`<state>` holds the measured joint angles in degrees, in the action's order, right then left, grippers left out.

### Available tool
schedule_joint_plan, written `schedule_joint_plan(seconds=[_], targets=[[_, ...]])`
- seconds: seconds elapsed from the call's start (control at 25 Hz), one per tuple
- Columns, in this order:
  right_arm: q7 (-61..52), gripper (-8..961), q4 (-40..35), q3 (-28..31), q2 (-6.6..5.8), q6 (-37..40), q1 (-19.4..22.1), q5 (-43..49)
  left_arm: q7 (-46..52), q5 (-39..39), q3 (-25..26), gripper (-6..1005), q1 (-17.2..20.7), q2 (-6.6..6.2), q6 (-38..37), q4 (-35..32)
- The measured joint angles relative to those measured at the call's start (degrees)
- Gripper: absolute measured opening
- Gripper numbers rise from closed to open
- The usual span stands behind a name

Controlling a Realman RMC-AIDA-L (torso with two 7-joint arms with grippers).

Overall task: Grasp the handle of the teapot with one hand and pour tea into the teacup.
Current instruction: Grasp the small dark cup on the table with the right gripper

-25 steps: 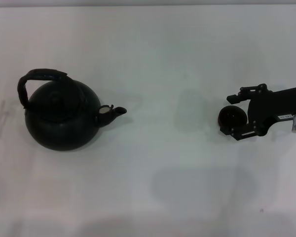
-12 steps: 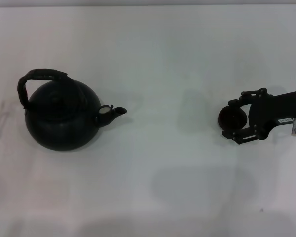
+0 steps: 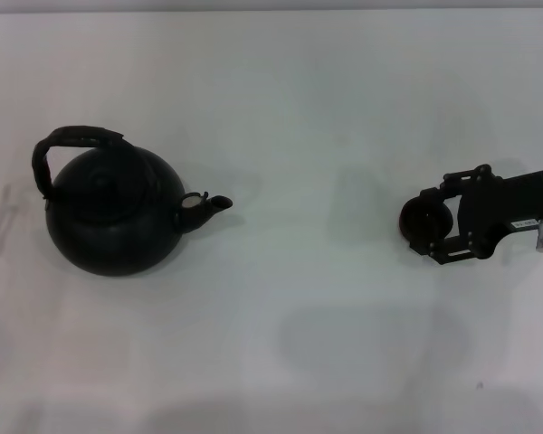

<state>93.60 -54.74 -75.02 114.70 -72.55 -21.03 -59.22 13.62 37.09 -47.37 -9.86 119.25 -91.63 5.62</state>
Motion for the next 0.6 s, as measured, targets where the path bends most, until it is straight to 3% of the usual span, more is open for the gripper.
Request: schedule_joint_plan(seconds=[0.16,0.6], targets=[[0.00,773,0.37,-0.12,0.04,0.36,-0.06,-0.06,0.00,0.00,0.00,870,0.02,0.02,-0.02,0.06],[-0.28,723,-0.98,-0.76,0.13,-1.31,-0.09,-2.03,0.00,0.04,0.00,870,0.11,0.02,-0.05,0.16]])
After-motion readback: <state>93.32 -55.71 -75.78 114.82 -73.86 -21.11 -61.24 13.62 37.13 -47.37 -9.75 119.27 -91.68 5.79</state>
